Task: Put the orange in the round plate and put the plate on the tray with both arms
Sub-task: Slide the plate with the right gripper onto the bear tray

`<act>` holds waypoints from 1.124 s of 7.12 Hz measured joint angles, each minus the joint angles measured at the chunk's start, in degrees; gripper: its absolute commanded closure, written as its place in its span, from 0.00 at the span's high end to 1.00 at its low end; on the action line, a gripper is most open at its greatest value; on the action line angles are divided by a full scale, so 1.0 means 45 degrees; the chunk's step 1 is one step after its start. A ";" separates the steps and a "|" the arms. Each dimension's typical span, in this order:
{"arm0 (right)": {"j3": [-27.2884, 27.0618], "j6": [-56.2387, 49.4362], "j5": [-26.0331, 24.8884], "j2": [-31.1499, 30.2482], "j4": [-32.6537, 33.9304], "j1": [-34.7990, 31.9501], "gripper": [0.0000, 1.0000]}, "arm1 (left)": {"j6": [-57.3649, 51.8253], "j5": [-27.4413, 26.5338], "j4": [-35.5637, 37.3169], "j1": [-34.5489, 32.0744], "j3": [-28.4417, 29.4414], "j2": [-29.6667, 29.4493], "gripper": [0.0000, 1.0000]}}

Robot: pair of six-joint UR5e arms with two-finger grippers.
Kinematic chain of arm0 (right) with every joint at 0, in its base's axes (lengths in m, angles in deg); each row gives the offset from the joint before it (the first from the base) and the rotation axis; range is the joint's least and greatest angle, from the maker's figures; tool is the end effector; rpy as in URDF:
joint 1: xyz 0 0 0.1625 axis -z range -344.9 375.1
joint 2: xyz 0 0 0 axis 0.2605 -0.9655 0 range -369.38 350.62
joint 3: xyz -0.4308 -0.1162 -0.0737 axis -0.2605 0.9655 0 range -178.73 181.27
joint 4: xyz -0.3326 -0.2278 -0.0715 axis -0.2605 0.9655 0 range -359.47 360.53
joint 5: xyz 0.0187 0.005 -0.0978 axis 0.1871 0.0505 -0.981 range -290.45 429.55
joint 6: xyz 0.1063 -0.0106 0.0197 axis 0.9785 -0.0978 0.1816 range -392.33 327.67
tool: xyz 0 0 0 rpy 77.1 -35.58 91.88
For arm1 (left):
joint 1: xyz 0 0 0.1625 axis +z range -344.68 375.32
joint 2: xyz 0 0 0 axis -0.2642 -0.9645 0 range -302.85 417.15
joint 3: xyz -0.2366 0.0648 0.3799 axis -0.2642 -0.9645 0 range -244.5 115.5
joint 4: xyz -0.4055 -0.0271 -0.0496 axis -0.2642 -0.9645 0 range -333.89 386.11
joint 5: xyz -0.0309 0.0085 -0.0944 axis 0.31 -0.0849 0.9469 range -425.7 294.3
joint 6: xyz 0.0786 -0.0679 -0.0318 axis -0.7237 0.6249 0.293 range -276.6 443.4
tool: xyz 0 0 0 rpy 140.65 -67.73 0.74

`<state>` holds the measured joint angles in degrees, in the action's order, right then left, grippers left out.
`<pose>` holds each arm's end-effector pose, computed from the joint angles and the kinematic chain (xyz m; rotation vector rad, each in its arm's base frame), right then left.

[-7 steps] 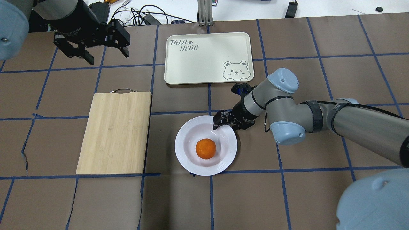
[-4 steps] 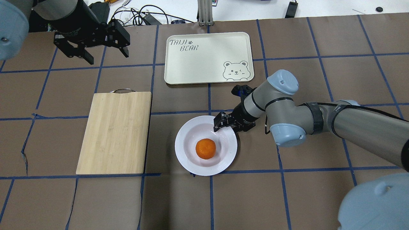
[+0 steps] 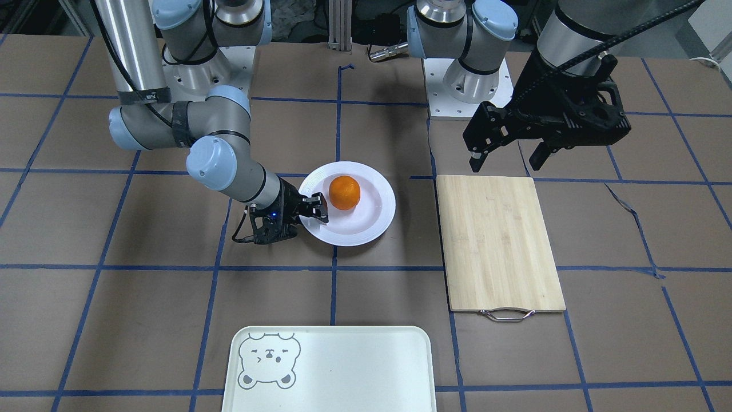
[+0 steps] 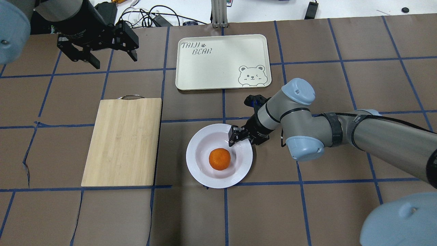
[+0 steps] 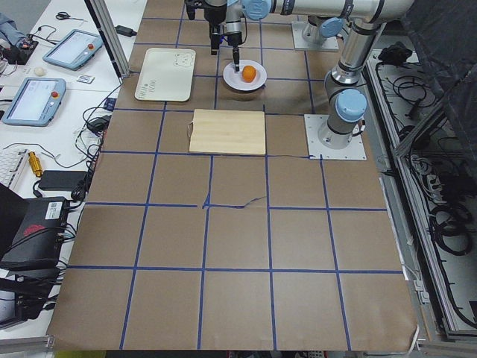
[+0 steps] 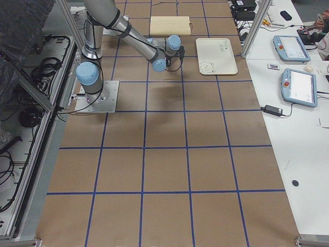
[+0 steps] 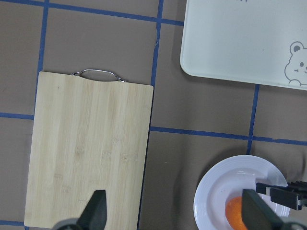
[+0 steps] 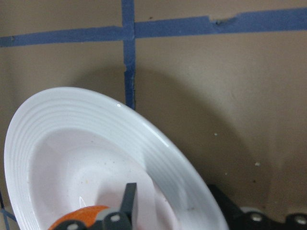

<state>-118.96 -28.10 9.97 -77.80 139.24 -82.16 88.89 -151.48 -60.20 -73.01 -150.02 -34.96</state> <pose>0.2500 -0.4724 0.1798 -0.0500 2.6147 0.1414 -0.1262 -0.5179 0.5333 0.1853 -3.0548 0.1587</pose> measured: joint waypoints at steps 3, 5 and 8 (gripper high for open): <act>0.0082 -0.0106 -0.0001 -0.0024 0.0116 -0.0023 0.00 | -0.0008 0.0000 0.0000 0.0000 0.0000 0.0000 1.00; 0.0159 -0.0186 -0.0003 -0.0226 0.0468 -0.0011 0.00 | -0.0009 0.0000 0.0000 0.0006 0.0000 0.0000 1.00; 0.0654 -0.0319 0.0061 -0.0408 0.1267 0.0185 0.00 | -0.0014 0.0001 0.0000 0.0019 0.0000 0.0000 1.00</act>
<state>-116.02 -29.54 10.25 -79.63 144.94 -81.33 88.82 -151.48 -60.20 -72.93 -150.02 -34.96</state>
